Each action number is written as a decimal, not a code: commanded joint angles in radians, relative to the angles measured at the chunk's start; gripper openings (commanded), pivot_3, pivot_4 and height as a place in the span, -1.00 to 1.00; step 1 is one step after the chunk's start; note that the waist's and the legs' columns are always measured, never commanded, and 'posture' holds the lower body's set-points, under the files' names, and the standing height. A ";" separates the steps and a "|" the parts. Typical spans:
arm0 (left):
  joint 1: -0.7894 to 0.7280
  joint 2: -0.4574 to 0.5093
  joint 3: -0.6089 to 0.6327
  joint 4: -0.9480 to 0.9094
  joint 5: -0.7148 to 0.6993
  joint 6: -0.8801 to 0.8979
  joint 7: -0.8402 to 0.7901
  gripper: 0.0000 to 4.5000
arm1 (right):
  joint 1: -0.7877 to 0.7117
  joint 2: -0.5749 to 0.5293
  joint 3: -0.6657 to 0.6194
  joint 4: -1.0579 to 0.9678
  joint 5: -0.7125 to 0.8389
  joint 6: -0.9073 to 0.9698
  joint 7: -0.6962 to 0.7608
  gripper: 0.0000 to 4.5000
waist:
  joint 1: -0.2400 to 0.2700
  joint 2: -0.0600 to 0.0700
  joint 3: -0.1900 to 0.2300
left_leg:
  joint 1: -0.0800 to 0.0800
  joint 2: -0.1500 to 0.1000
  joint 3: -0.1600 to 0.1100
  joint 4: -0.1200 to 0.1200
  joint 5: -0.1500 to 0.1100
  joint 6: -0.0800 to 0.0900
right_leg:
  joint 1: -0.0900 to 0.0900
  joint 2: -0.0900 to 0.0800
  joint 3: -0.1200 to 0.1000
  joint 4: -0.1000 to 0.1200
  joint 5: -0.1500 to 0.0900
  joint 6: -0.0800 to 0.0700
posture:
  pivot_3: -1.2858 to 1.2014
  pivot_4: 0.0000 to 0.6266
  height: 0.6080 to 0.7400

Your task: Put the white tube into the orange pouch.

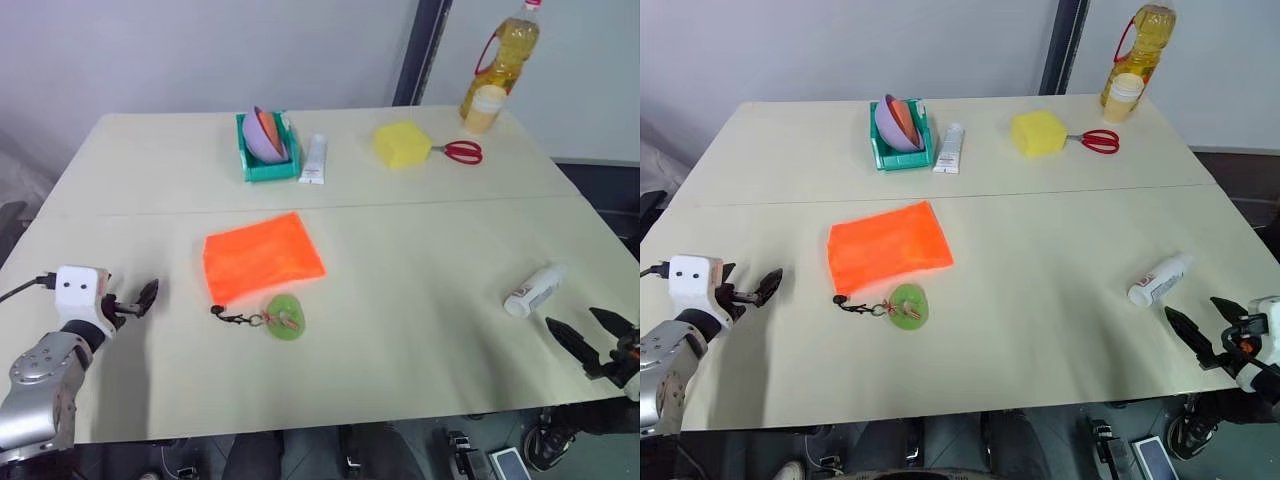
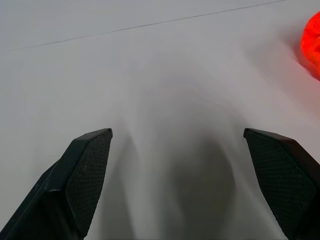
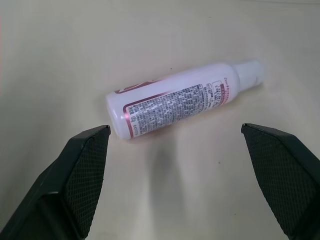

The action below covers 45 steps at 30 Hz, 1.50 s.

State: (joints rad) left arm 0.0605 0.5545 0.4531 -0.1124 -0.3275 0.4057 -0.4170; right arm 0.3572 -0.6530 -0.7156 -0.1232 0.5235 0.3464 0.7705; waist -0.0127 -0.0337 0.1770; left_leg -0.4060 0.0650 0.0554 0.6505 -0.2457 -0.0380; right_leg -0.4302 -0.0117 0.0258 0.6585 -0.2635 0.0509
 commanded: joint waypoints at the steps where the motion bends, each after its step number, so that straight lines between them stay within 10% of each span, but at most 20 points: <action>1: -0.022 0.001 0.003 -0.005 -0.005 -0.025 -0.006 1.00 | 0.002 0.004 -0.011 -0.036 0.009 -0.021 -0.006 0.94 | 0.000 0.000 0.000 | 0.000 0.000 0.000 0.000 0.000 0.000 | 0.000 0.000 0.000 0.000 0.000 0.000 | 0.03 -0.52 0.79; 17: -0.047 0.035 -0.024 0.167 0.084 -0.253 -0.047 1.00 | -0.340 0.000 0.315 -0.317 0.175 0.229 -0.086 0.94 | -0.001 0.001 -0.001 | 0.001 0.000 0.000 0.000 0.000 0.000 | 0.001 0.001 0.000 0.000 0.001 0.000 | 0.03 -0.52 0.79; 29: -0.197 0.252 -0.273 0.373 0.415 -0.850 -0.168 1.00 | -0.536 0.128 0.688 -0.298 0.023 0.216 -0.163 0.94 | 0.003 0.001 -0.002 | -0.001 0.000 0.001 0.001 0.000 0.000 | 0.000 -0.002 -0.001 0.000 0.001 0.000 | 0.03 -0.52 0.79; 45: -0.576 0.258 -0.549 0.875 0.702 -1.350 0.011 1.00 | -0.522 0.181 0.718 -0.295 -0.011 0.176 -0.159 0.94 | 0.002 0.001 -0.002 | -0.001 0.000 0.005 0.000 0.000 0.000 | -0.002 0.001 -0.002 0.003 0.003 0.005 | 0.03 -0.52 0.79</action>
State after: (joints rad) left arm -0.4948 0.8171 -0.0938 0.7577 0.3811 -0.9176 -0.4267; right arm -0.1643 -0.4789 0.0066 -0.3886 0.5156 0.5487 0.6122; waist -0.0106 -0.0330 0.1751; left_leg -0.4068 0.0647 0.0603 0.6514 -0.2456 -0.0378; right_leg -0.4323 -0.0111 0.0237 0.6624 -0.2604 0.0556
